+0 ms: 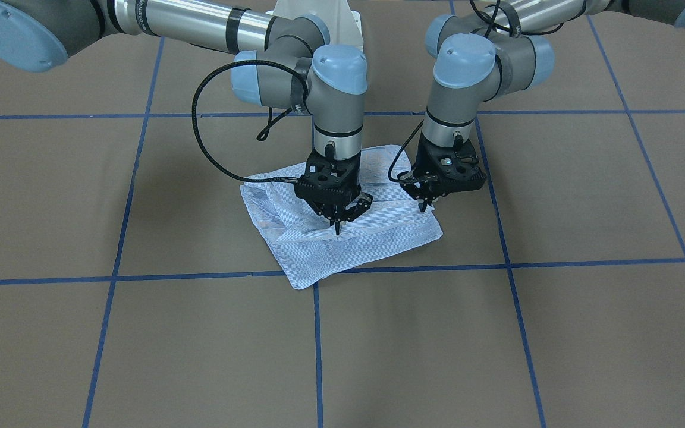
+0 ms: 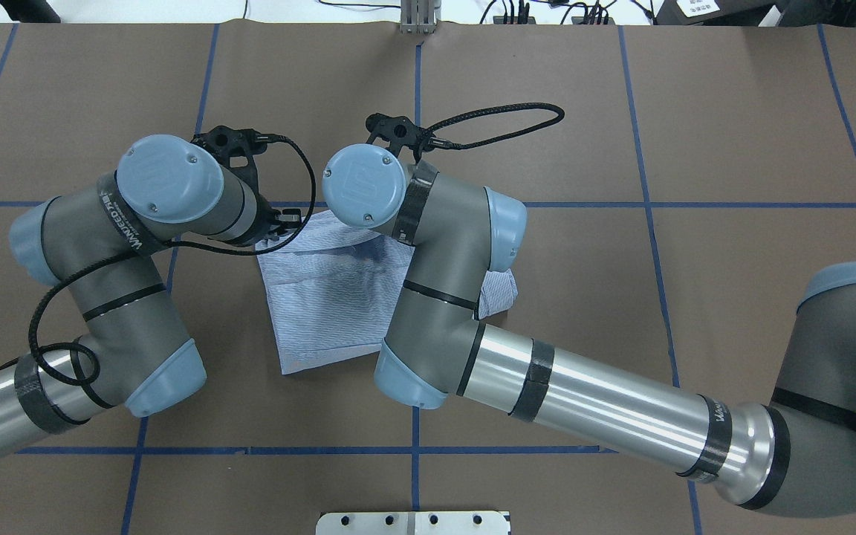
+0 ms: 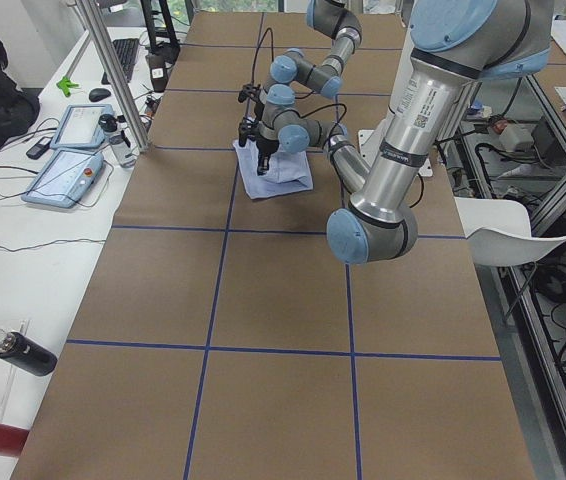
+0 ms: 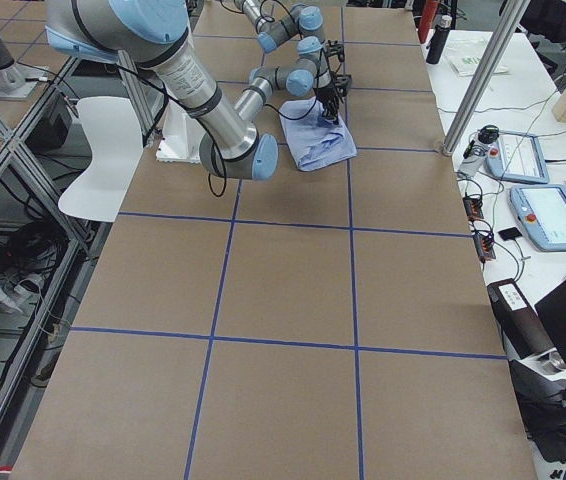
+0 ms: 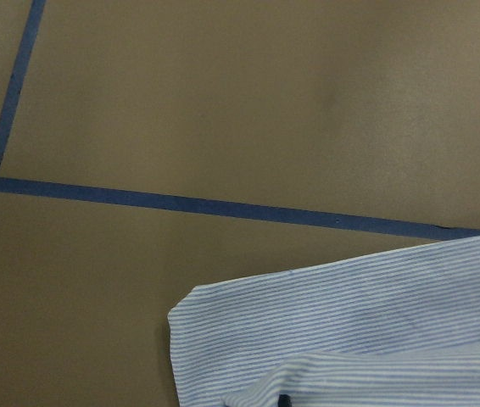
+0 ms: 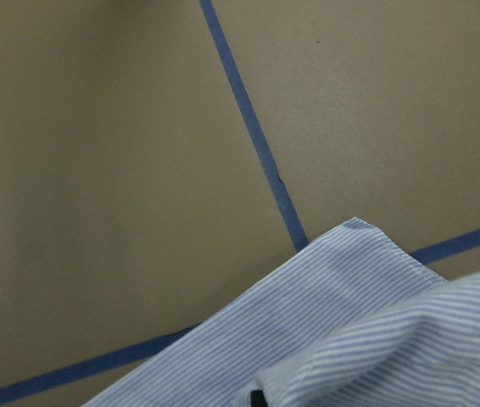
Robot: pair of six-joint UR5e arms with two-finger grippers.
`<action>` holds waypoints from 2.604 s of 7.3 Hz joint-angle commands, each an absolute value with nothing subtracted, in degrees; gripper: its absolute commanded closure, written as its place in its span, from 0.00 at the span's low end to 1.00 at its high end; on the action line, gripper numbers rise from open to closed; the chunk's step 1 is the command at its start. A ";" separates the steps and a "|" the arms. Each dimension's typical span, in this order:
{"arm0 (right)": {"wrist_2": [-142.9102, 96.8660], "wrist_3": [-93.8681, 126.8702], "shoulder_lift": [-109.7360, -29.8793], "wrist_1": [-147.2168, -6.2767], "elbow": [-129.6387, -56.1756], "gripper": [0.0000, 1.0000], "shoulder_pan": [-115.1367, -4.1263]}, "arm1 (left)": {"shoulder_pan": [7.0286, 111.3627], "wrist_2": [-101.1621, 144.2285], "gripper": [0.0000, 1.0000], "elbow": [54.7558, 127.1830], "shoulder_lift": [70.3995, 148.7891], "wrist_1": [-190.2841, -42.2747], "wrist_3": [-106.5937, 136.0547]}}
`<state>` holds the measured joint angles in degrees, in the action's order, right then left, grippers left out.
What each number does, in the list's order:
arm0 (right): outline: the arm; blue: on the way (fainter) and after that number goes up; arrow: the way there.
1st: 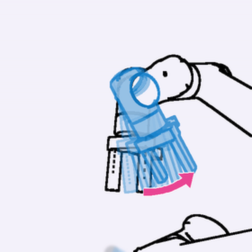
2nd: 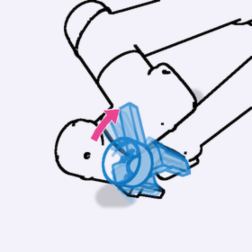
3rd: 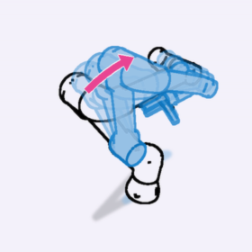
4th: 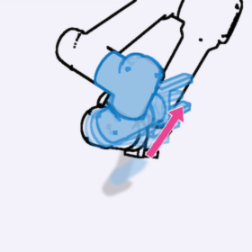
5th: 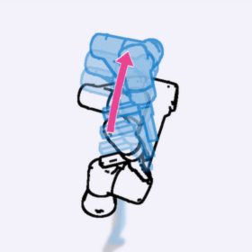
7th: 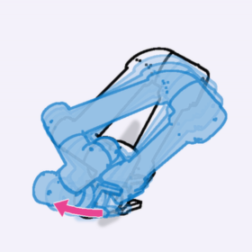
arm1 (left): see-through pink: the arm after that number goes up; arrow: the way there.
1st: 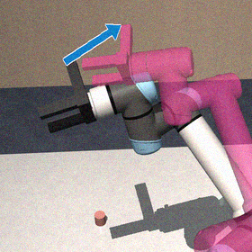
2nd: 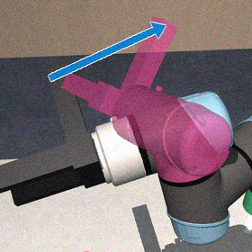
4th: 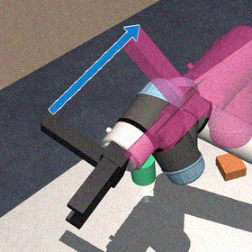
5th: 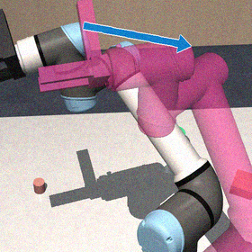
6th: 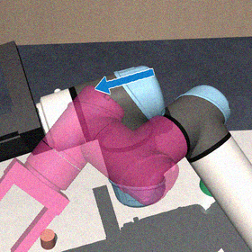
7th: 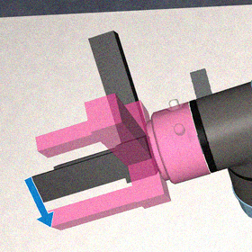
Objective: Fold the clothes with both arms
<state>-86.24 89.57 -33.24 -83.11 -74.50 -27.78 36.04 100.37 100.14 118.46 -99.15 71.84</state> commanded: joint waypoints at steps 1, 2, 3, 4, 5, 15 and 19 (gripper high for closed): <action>-88.84 88.08 -31.91 -82.27 -72.17 0.41 -29.43 | 37.78 100.63 1.00 99.32 118.56 -100.02 71.81; -89.03 86.67 -30.95 -82.27 -70.68 0.01 -29.70 | 38.05 100.63 0.77 99.32 118.56 -100.37 71.89; -90.08 86.23 -29.98 -82.18 -70.06 0.00 -30.23 | 38.32 100.63 0.02 99.23 118.48 -101.94 71.89; -94.53 84.65 -28.67 -82.18 -70.05 0.00 -32.32 | 38.93 100.98 0.00 99.32 118.48 -102.39 71.72; -99.27 83.68 -28.04 -82.35 -70.14 0.00 -34.00 | 40.07 103.07 0.00 100.01 118.48 -102.31 67.37; -121.78 29.45 -72.61 -102.39 -109.49 0.00 -60.50 | 75.18 126.54 0.00 106.90 93.20 -101.34 -0.71; -127.96 -7.33 -94.97 -101.25 -110.21 0.00 -82.05 | 80.86 132.55 0.00 103.98 84.30 -101.78 -5.01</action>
